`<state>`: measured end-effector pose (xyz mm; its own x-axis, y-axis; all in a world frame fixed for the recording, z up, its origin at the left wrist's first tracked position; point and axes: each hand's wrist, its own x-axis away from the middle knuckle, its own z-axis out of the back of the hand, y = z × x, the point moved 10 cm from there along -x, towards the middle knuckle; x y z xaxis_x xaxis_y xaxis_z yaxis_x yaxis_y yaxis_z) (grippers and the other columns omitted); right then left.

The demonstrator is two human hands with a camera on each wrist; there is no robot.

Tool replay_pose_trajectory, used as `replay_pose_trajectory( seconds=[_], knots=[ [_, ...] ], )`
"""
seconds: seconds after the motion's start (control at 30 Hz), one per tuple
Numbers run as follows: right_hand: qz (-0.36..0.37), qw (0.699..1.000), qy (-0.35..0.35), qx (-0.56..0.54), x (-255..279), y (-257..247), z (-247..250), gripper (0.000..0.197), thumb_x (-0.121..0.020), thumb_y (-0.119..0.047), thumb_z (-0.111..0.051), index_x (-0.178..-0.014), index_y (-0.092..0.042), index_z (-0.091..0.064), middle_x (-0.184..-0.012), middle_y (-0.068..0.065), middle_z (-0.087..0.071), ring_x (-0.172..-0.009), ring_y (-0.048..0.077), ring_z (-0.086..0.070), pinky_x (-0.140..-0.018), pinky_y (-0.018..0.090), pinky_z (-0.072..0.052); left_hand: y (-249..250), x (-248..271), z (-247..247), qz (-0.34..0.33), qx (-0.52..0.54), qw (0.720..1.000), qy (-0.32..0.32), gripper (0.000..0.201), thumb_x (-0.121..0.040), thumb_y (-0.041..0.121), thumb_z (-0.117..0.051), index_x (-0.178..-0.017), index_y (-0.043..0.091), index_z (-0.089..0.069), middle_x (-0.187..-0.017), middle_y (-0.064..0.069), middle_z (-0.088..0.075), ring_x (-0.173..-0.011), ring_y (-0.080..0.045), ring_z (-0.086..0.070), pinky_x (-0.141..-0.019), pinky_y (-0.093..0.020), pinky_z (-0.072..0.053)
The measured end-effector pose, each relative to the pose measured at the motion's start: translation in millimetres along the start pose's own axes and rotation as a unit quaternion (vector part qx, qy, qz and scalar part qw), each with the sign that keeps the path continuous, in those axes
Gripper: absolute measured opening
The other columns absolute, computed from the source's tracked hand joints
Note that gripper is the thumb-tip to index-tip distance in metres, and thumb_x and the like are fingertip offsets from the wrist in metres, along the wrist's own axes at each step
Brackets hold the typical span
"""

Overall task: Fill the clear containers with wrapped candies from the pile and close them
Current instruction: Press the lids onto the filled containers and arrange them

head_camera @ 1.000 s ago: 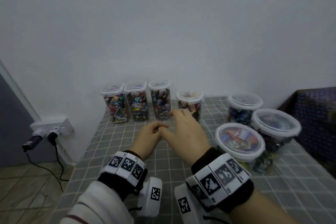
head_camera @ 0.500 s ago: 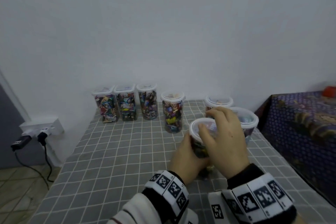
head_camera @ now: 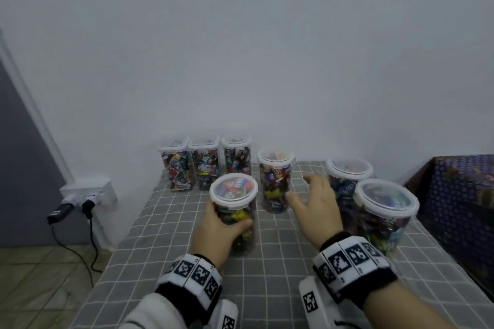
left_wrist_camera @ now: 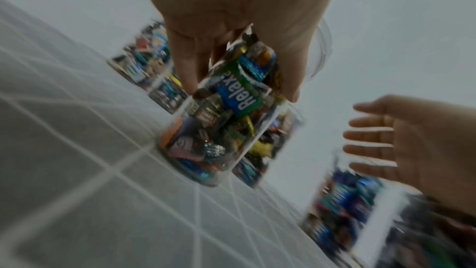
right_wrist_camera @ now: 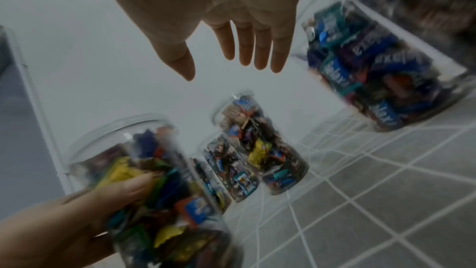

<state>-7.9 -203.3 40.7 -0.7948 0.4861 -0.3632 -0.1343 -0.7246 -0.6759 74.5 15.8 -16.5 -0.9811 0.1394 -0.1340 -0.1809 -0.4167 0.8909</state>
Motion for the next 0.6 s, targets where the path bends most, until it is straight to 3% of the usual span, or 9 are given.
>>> replay_pose_trajectory(
  seconds=[0.17, 0.37, 0.6],
  knots=[
    [-0.088, 0.994, -0.023, -0.054, -34.3, 15.7, -40.2, 0.065, -0.079, -0.024, -0.070, -0.131, -0.002, -0.038, -0.131, 0.016, -0.044, -0.122, 0.028, -0.042, -0.099, 0.037, -0.035, -26.0, -34.8, 41.3, 0.028, -0.005, 0.997, 0.074, 0.085, -0.062, 0.033, -0.087, -0.133, 0.021, -0.042, -0.127, -0.005, -0.059, -0.114, -0.026, -0.056, -0.097, -0.040, -0.045],
    [-0.151, 0.983, -0.019, -0.103, -67.6, 38.3, -81.0, 0.079, -0.064, -0.017, -0.082, -0.128, -0.006, -0.037, -0.128, 0.016, -0.047, -0.120, 0.032, -0.046, -0.101, 0.043, -0.040, -37.1, -69.9, 51.6, 0.019, 0.007, 0.996, 0.092, 0.088, -0.059, 0.033, -0.088, -0.134, 0.027, -0.041, -0.127, 0.001, -0.058, -0.117, -0.024, -0.055, -0.102, -0.044, -0.043],
    [-0.154, 0.982, -0.017, -0.110, -93.7, 45.4, -100.6, 0.074, -0.067, -0.016, -0.082, -0.125, -0.011, -0.038, -0.124, 0.011, -0.055, -0.110, 0.032, -0.055, -0.083, 0.032, -0.041, -34.8, -90.2, 43.5, 0.014, -0.021, 0.997, 0.074, 0.088, -0.064, 0.036, -0.084, -0.137, 0.023, -0.036, -0.130, -0.002, -0.057, -0.116, -0.025, -0.055, -0.098, -0.038, -0.044]
  ],
)
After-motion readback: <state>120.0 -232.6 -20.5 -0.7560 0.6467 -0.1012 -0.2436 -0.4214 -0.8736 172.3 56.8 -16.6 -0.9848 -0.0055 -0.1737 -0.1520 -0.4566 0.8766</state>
